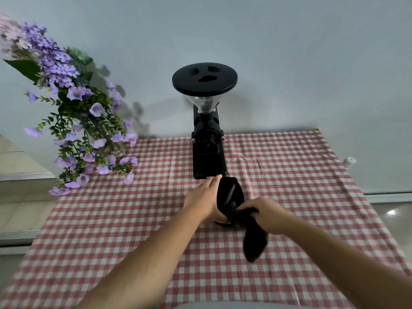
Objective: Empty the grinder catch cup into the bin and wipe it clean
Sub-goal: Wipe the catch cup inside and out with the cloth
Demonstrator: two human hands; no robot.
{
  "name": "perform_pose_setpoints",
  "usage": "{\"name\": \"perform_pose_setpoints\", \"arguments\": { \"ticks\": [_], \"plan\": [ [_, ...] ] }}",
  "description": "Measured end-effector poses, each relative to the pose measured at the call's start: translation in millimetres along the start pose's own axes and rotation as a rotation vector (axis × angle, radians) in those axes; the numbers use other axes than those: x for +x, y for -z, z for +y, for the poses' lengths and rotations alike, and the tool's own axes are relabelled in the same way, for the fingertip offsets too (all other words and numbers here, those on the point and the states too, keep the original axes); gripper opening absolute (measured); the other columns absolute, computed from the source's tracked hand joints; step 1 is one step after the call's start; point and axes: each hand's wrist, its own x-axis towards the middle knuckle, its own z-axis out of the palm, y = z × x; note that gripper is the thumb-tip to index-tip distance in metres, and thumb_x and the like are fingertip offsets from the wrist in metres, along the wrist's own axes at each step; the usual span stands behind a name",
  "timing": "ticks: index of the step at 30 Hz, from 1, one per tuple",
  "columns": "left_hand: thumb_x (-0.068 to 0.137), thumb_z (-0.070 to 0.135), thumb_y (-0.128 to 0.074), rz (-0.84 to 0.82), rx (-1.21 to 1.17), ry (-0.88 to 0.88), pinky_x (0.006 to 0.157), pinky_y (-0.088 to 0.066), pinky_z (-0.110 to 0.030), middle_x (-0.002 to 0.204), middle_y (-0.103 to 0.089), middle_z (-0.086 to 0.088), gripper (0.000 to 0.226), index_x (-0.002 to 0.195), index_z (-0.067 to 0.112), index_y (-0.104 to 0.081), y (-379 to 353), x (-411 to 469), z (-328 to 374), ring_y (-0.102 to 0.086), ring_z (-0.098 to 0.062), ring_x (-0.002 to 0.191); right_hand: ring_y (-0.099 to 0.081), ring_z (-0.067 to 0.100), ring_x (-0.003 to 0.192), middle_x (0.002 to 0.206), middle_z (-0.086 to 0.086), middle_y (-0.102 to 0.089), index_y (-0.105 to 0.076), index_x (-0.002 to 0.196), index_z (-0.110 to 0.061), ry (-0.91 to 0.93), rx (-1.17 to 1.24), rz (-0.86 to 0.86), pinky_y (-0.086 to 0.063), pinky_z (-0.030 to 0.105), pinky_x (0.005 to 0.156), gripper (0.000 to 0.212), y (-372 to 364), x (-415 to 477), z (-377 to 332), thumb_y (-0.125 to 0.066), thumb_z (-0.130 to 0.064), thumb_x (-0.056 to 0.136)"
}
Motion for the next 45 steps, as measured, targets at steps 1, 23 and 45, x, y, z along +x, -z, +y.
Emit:
{"name": "perform_pose_setpoints", "arguments": {
  "ticks": [1, 23, 45],
  "plan": [
    [0.055, 0.074, -0.075, -0.001, -0.022, -0.014, 0.095, -0.050, -0.040, 0.162, -0.013, 0.003, 0.135, 0.154, 0.026, 0.001, 0.1, 0.3, -0.7, -0.034, -0.019, 0.141, -0.064, 0.011, 0.089, 0.107, -0.005, -0.065, -0.066, 0.110, -0.031, 0.020, 0.012, 0.025, -0.051, 0.020, 0.071, 0.045, 14.1, 2.5, -1.4, -0.039, 0.001, 0.092],
    [0.058, 0.070, -0.078, 0.016, 0.005, 0.007, 0.095, -0.049, -0.038, 0.162, -0.013, 0.003, 0.133, 0.154, 0.026, 0.002, 0.2, -0.8, 1.0, -0.034, -0.019, 0.140, -0.033, 0.023, 0.122, 0.154, -0.009, -0.026, -0.036, 0.143, -0.024, 0.344, -0.628, 0.278, -0.034, 0.032, 0.107, 0.061, 13.1, 19.7, 2.9, -0.039, 0.005, 0.090],
    [0.063, 0.062, -0.077, 0.037, -0.042, 0.000, 0.086, -0.053, -0.037, 0.162, -0.011, 0.004, 0.125, 0.153, 0.031, 0.004, -4.1, 0.2, -1.5, -0.045, -0.021, 0.130, -0.053, 0.010, 0.102, 0.122, -0.009, -0.044, -0.053, 0.125, -0.021, 0.099, 0.043, 0.227, -0.051, 0.019, 0.076, 0.042, -24.1, 3.8, 20.2, -0.050, -0.003, 0.087]
  ]
}}
